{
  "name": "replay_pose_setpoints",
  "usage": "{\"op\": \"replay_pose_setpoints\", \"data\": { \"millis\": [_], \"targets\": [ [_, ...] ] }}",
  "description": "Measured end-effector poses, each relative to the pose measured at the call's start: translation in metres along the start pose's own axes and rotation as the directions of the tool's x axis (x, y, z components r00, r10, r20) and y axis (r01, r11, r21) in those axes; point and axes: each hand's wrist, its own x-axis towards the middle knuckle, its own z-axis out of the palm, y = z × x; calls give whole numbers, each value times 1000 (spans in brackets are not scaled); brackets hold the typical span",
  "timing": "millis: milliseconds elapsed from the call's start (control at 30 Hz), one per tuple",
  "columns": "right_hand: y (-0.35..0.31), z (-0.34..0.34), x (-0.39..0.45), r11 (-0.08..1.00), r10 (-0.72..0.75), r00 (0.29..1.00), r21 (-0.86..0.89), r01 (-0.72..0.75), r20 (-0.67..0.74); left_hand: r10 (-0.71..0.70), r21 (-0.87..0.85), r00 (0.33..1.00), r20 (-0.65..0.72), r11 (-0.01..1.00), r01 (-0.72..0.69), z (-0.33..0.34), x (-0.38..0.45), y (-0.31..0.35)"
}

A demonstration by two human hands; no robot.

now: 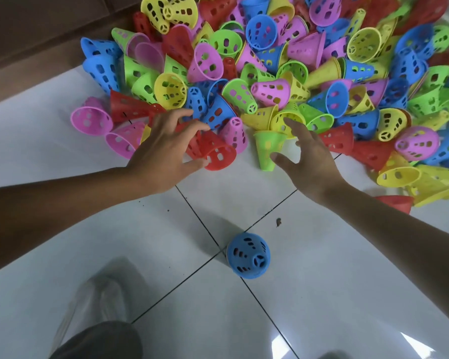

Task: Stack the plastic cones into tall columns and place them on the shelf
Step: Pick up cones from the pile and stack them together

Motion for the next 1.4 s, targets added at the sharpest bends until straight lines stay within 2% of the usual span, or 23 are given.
{"op": "replay_pose_setpoints", "data": {
  "millis": [200,533,700,833,933,1167,1400],
  "targets": [
    [-5,14,33,1000,8,999,5,-8,-40,-64,2,998,-6,998,64,11,21,-3],
    [-6,20,56,997,50,999,57,-49,-10,-129,-168,990,-62,979,117,19,25,-13],
    [0,18,42,992,65,997,109,-61,-33,-226,-232,971,-73,951,204,10,22,-11],
    [3,14,13,992,63,998,113,-63,6,-258,-337,965,-40,913,230,1,12,-2],
    [4,8,-13,973,97,994,205,-104,41,-280,-394,960,-11,883,253,-5,0,7],
    [-11,-18,-75,796,175,976,565,-218,130,-372,-556,923,101,748,363,-8,-35,27],
    [-21,-55,-135,575,65,969,784,-233,240,-423,-625,891,163,655,425,-11,-69,48]
  ]
}}
